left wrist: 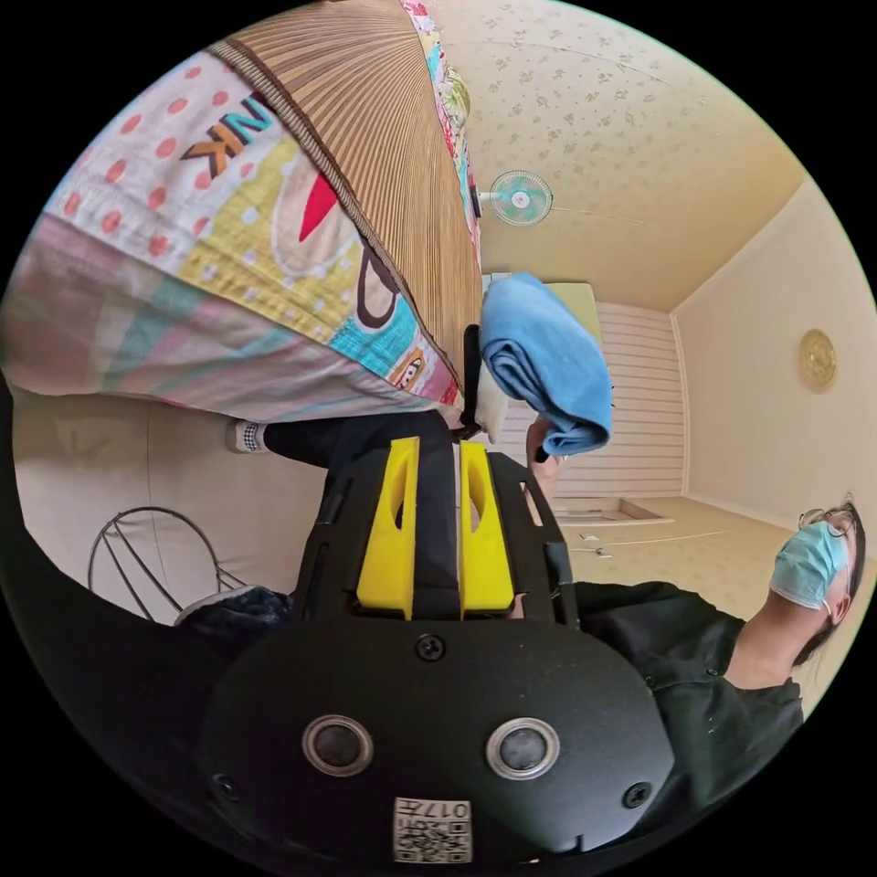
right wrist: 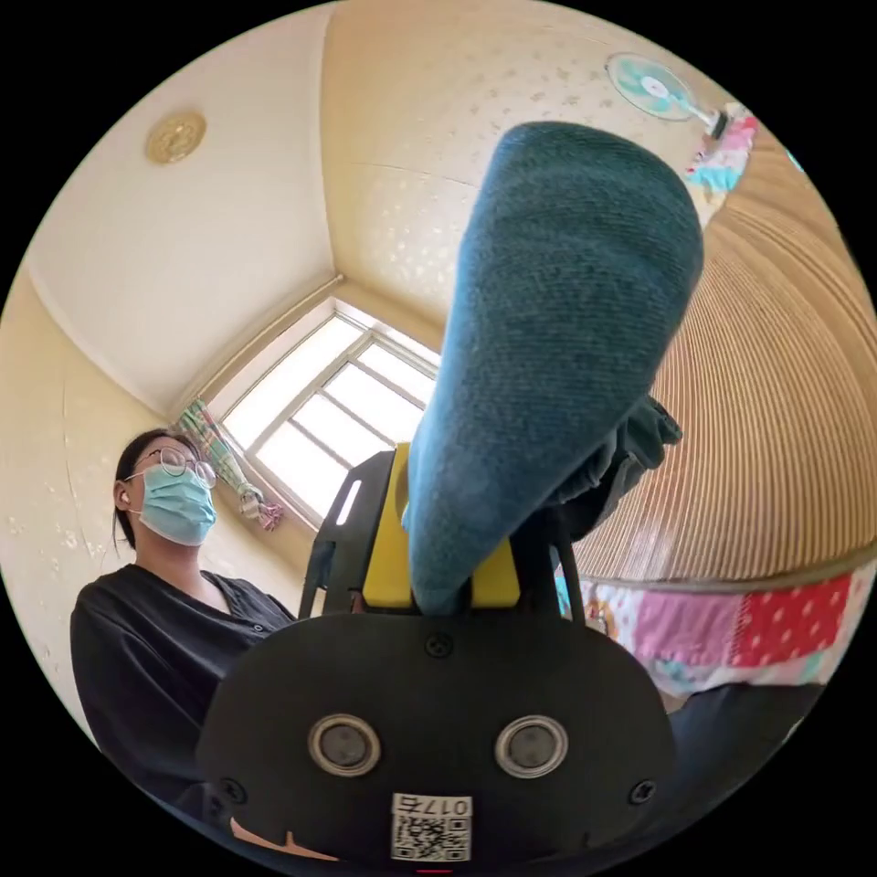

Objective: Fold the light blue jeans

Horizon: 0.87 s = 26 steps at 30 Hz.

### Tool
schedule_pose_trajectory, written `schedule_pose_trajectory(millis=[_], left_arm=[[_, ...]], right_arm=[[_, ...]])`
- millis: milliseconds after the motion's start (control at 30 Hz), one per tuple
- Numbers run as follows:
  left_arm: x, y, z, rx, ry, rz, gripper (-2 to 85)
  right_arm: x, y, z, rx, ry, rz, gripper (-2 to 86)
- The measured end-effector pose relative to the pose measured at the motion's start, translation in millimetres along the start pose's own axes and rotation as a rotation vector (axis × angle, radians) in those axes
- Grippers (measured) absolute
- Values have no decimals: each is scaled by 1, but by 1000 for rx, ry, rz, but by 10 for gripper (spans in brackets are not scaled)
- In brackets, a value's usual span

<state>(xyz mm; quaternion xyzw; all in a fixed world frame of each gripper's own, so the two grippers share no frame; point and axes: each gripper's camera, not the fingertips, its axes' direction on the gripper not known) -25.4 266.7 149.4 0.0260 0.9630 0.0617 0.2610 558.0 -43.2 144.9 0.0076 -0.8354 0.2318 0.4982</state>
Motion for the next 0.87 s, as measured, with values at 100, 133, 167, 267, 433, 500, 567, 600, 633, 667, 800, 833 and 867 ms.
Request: schedule_pose_trajectory(millis=[100, 133, 167, 267, 433, 500, 567, 600, 633, 667, 800, 833, 867], left_arm=[[0, 0, 4, -10, -40, -2, 76], [-1, 2, 7, -8, -46, -2, 76], [-4, 5, 10, -6, -40, -7, 76], [-16, 12, 22, -10, -22, -32, 75], [-25, 23, 42, -10, -22, -44, 75], [-25, 27, 48, -6, -39, -37, 75], [-25, 32, 56, 8, -62, -29, 75], [-25, 33, 59, 14, -68, -26, 74], [-25, 36, 63, 27, -81, -18, 74], [-23, 39, 67, 43, -99, -4, 74], [2, 44, 68, 132, -238, 116, 75], [19, 44, 63, 179, -325, 173, 75], [39, 45, 56, 236, -419, 236, 76]], right_arm=[[-39, -63, -58, 105, 70, -131, 64], [-52, -84, -86, 167, 118, -180, 62], [-59, -101, -115, 228, 168, -211, 60], [-45, -120, -191, 404, 306, -146, 54], [44, -58, -299, 642, 607, 356, 53], [62, -16, -319, 656, 736, 495, 58], [54, 40, -326, 722, 671, 400, 64], [52, 54, -325, 733, 650, 393, 63], [46, 79, -320, 739, 653, 396, 59], [40, 100, -307, 716, 686, 395, 52], [27, 141, -239, 517, 792, 361, 26], [24, 148, -208, 444, 793, 318, 20], [22, 153, -175, 376, 782, 278, 15]])
